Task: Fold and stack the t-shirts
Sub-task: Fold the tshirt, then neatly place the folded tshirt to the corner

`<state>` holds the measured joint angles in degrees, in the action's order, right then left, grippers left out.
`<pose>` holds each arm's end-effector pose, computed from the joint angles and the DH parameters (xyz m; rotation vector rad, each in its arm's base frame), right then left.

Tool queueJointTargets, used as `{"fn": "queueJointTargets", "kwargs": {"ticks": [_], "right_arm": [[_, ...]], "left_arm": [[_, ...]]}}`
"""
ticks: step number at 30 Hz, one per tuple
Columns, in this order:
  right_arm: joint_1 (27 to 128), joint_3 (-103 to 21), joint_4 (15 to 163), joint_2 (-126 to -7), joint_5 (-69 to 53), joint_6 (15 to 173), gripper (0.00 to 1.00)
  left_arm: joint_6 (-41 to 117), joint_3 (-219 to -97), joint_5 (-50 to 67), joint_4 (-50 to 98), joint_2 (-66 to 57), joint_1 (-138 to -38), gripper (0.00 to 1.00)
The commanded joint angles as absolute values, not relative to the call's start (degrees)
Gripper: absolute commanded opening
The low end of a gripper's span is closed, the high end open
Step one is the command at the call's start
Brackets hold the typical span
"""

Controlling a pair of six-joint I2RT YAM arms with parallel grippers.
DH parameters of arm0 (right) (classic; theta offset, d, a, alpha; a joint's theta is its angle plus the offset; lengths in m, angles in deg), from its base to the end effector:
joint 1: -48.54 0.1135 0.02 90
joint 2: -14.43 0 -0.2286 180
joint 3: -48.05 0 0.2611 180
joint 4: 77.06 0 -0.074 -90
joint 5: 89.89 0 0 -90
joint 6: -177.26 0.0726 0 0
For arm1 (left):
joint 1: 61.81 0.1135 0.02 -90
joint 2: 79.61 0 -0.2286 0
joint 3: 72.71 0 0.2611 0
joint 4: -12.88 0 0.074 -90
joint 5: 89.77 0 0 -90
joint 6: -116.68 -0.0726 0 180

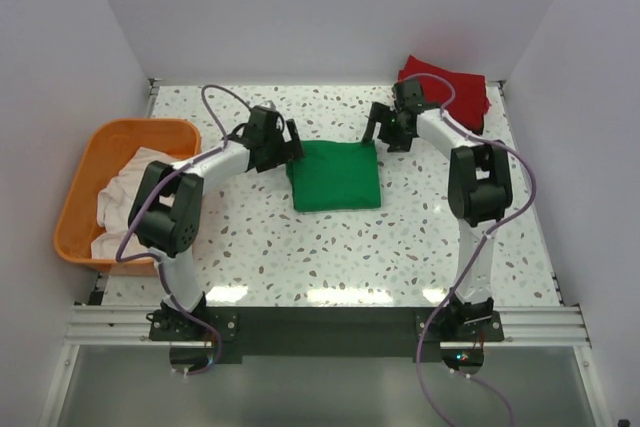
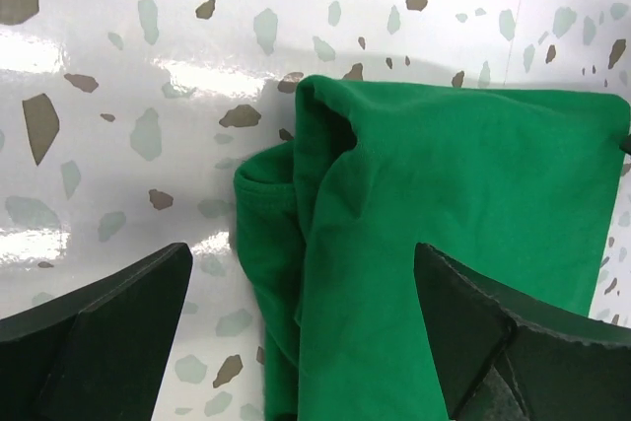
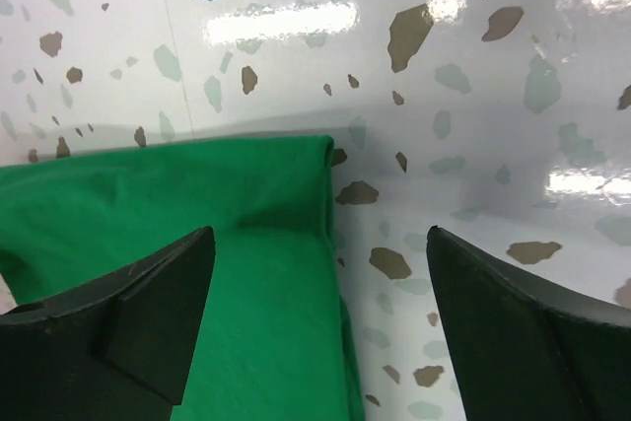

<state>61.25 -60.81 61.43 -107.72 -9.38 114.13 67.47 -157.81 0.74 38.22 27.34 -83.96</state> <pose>0.4653 0.1172 0.1280 0.2503 2.5660 0.4781 0.3967 -0.1622 0.1274 -0.3942 2.4284 -0.5128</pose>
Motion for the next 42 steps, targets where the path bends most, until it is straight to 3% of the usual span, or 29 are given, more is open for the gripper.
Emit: {"fn": "queueJointTargets", "kwargs": {"ticks": [1,2,11,16,23,29,42], "right_arm": [[60.8,-64.8,60.5,-104.5,-8.5,111.9,0.94],[60.8,-64.1,61.0,-103.3,-8.0,111.6,0.98],[61.6,-46.5,63.5,-86.4,-5.0,107.0,0.99],[62.2,-39.8,64.6,-83.4,-5.3,103.7,0.99],[69.1,-41.0,65.3,-87.8,4.5,99.8,0.98],[71.6,-44.4,65.3,-94.8,11.9,102.6,0.91],[74.9,-41.4,70.2,-100.2,4.6,106.9,0.77]], "left_arm": [[65.7,-160.2,-0.8,37.5,24.8,-83.5,1.0],[65.4,-159.9,-0.7,37.5,24.3,-83.5,1.0],[65.0,-150.3,3.0,36.4,17.5,-83.6,1.0],[65.1,-141.6,6.0,35.2,12.1,-83.8,1.0],[67.0,-129.1,4.4,37.8,-2.4,-86.8,1.0],[68.1,-123.4,0.4,43.1,-13.1,-87.2,1.0],[68.5,-120.5,-0.7,43.1,-16.2,-87.2,1.0]]}}
